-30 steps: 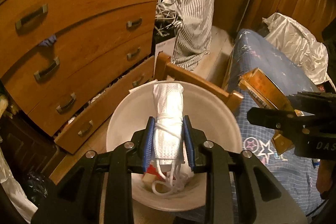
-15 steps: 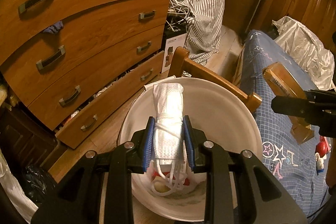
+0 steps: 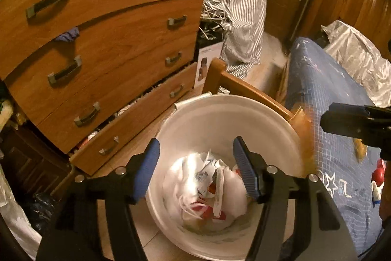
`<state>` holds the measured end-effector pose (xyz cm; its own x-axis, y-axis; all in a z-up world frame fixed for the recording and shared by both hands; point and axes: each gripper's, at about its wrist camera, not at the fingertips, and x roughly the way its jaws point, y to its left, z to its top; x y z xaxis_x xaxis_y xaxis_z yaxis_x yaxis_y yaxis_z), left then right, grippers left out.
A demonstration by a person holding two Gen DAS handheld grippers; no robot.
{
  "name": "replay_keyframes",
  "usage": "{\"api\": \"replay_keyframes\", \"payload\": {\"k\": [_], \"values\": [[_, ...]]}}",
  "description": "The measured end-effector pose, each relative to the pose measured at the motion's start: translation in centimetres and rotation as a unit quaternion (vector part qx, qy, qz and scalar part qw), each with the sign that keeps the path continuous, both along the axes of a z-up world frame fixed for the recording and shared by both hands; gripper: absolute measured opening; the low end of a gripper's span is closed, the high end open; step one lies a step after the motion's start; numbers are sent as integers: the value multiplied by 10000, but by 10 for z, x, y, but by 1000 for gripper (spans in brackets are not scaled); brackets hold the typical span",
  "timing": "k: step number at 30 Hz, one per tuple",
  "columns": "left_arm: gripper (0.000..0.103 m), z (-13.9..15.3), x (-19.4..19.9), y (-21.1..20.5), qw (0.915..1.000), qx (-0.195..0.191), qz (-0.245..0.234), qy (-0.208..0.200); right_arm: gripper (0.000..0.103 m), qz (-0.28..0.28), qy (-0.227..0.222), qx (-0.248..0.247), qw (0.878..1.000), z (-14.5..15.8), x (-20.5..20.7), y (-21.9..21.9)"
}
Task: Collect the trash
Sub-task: 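Open both tools to drop the cable and gold box into the bucket, then move both tools back over the bed toward the remaining trash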
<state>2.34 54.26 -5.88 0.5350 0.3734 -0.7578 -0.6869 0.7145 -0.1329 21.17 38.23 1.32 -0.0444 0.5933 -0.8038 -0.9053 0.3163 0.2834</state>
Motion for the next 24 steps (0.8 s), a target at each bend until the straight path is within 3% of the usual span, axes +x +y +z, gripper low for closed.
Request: {"api": "replay_keyframes", "payload": {"k": [8,16,19,24], "values": [[60,5,-4,-2,10000,-7,0,-64,70,-108,120,208,9997,8,7,-22],[60,18,0,-28,9997,103,-166,-115,70,-291,143,397,9987,14,11,-73],[60,20,3,-42,9994,95,-288,-166,70,-447,-10,592,9972,14,10,-117],[60,12,19,-79,9976,32,-650,-228,70,-960,-459,855,9906,-11,11,-231]]}}
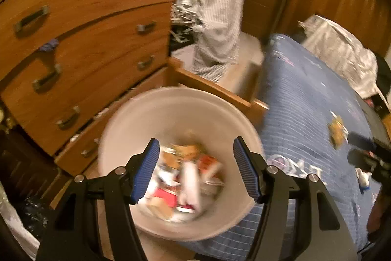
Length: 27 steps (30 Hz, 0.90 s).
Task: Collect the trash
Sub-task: 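Move both tools back over the bed toward the remaining trash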
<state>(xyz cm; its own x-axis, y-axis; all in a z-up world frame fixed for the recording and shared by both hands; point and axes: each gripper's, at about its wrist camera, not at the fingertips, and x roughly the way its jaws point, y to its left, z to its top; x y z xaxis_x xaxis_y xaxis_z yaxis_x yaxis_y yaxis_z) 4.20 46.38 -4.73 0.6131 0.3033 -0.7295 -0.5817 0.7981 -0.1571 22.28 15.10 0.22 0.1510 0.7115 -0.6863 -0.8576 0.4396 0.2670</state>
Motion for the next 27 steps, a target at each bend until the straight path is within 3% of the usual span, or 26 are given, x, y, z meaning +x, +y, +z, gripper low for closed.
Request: {"api": "replay_keyframes", "payload": {"k": [5,8,13,16,18,21,24,27], "values": [[60,-11,28,-56,9979,-87,-631,-68,70,-848,-159,-153,9962,-48,19,-125],[60,-16,43,-91,9947,-112,-1015,-88,70,-1528,-293,-256,9875,-66,38,-205],[64,-28,65,-134,9892,-242,-1442,-12,69,-2694,-613,-517,9597,-90,83,-308],[64,-34,79,-163,9853,-309,-1677,68,69,-3042,-265,-555,9506,-114,108,-343],[66,-38,87,-182,9823,-327,-1843,117,69,-3050,-45,-595,9505,-131,117,-351],[67,-43,97,-212,9776,-317,-2070,205,70,-2569,79,-579,9647,-143,114,-345],[67,-49,107,-236,9727,-292,-2281,298,70,-1397,-31,89,9902,-122,85,-345],[68,-56,116,-257,9674,-275,-2484,400,70,-1111,-189,433,9927,-103,68,-373]]}}
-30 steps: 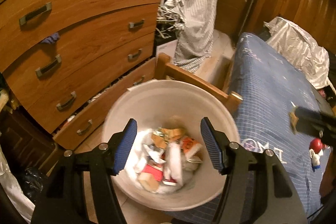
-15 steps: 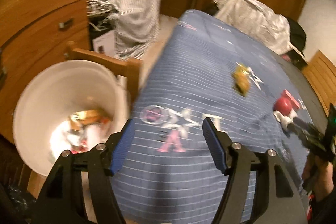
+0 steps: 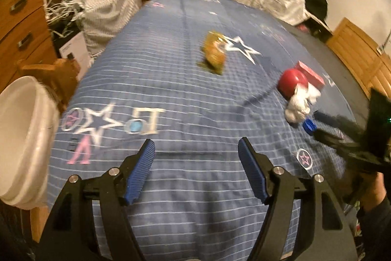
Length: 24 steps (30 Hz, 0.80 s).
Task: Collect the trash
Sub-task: 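Move both tools back over the bed toward the remaining trash, then grasp the blue bottle cap with right tool while left tool reaches white towel ball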
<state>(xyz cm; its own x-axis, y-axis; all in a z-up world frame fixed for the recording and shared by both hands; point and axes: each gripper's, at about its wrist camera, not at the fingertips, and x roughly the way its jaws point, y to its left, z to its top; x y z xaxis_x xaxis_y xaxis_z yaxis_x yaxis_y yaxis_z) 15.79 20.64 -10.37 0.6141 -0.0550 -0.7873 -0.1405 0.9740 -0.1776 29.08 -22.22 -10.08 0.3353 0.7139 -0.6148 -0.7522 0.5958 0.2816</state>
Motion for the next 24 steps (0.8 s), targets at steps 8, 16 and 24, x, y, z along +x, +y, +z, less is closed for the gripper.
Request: {"api": "replay_keyframes", "payload": {"k": [8,16,24], "values": [[69,-13,16,-41,9992,19,-390,101,69,-655,-15,-970,9931,-27,18,-45],[70,-25,33,-77,9968,75,-761,237,48,-670,242,-1499,9861,-59,36,-11],[70,-42,76,-139,9881,113,-1494,341,41,-1421,313,-1399,9794,-50,18,-70]]}}
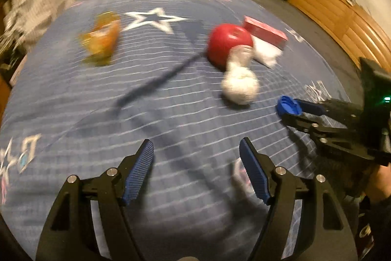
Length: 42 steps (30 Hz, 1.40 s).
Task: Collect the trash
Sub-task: 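Grasp the blue bottle cap with right tool while left tool reaches white towel ball, then close the left tool on the white towel ball and lift it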
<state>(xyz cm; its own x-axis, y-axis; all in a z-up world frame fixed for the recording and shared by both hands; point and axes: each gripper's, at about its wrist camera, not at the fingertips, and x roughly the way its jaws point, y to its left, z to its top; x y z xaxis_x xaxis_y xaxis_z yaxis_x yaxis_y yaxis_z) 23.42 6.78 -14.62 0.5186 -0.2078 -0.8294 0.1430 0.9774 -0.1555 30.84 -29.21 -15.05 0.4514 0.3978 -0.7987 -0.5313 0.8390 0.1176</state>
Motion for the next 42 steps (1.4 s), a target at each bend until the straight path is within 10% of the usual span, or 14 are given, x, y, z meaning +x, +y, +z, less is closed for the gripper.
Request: {"api": "replay_keyframes", "payload": {"k": [14,22,42], "values": [[69,-25,74,-78,9983,374,-435,-90,50,-378,-124,-175,9991,-8,-21,-48],[38,-27,74,-80,9962,817,-243,-193,42,-473,-258,-136,9985,-12,-25,-42],[33,-19,59,-74,9955,858,-161,-362,41,-567,-306,-87,9979,-13,-26,-43]]}}
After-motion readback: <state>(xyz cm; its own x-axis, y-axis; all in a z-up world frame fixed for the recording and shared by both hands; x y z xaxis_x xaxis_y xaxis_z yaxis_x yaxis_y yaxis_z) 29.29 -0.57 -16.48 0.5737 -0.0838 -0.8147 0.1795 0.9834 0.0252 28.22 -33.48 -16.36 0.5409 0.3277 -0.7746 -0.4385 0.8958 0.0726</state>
